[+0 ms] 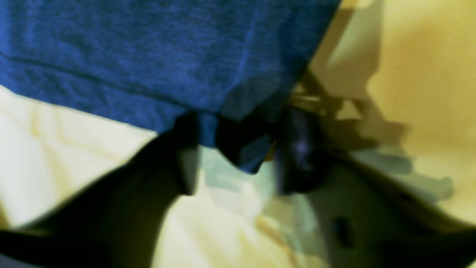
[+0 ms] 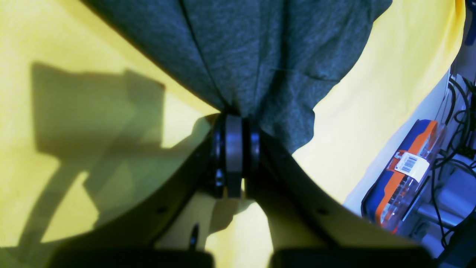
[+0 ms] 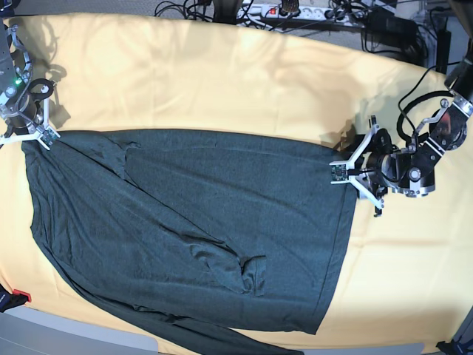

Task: Fold the T-shirt properly
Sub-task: 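Hold hem corner with left gripper, shoulder edge with right gripper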

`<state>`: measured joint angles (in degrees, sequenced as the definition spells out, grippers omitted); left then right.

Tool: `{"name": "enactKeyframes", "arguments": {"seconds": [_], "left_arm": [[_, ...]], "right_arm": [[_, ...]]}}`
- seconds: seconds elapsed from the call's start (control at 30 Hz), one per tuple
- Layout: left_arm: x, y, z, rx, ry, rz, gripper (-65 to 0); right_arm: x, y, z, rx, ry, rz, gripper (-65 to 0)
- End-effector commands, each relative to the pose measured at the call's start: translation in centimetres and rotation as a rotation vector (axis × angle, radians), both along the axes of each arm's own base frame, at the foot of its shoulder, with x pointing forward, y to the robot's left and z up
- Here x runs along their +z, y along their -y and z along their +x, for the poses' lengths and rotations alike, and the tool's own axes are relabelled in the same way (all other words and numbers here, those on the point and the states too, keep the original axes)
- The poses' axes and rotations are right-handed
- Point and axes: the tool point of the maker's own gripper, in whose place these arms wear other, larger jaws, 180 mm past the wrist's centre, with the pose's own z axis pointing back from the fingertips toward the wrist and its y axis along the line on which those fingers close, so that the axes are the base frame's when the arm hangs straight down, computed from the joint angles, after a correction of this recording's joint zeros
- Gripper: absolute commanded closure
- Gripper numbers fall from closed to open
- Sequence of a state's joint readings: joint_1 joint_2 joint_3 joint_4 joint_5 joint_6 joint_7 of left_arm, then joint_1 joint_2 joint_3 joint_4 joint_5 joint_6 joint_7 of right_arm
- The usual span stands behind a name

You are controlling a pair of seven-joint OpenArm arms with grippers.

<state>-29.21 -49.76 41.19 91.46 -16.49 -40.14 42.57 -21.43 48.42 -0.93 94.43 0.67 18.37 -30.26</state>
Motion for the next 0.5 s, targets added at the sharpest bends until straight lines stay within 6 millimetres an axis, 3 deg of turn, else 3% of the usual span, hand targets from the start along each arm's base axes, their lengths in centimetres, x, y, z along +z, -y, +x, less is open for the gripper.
{"name": "enactKeyframes", "arguments": {"seconds": [0.0, 0.07, 0.1, 0.47], "left_arm": [[1.1, -0.8, 1.1, 0.010, 0.040, 0.013, -14.2], [1.2, -0.7, 1.1, 0.008, 0.042, 0.010, -1.1], [1.3, -0.6, 1.1, 0.007, 0.044, 0.009, 0.0], [3.9, 1.7, 1.7, -0.055, 0.103, -0.026, 0.0]], "right_arm": [[1.2, 0.9, 0.7, -0.003, 0.024, -0.034, 0.0], [1.2, 0.9, 0.7, -0.003, 0.024, -0.034, 0.0], [1.2, 0.9, 0.7, -0.002, 0.024, -0.034, 0.0], [1.2, 1.0, 0.7, -0.003, 0.022, -0.035, 0.0]]}}
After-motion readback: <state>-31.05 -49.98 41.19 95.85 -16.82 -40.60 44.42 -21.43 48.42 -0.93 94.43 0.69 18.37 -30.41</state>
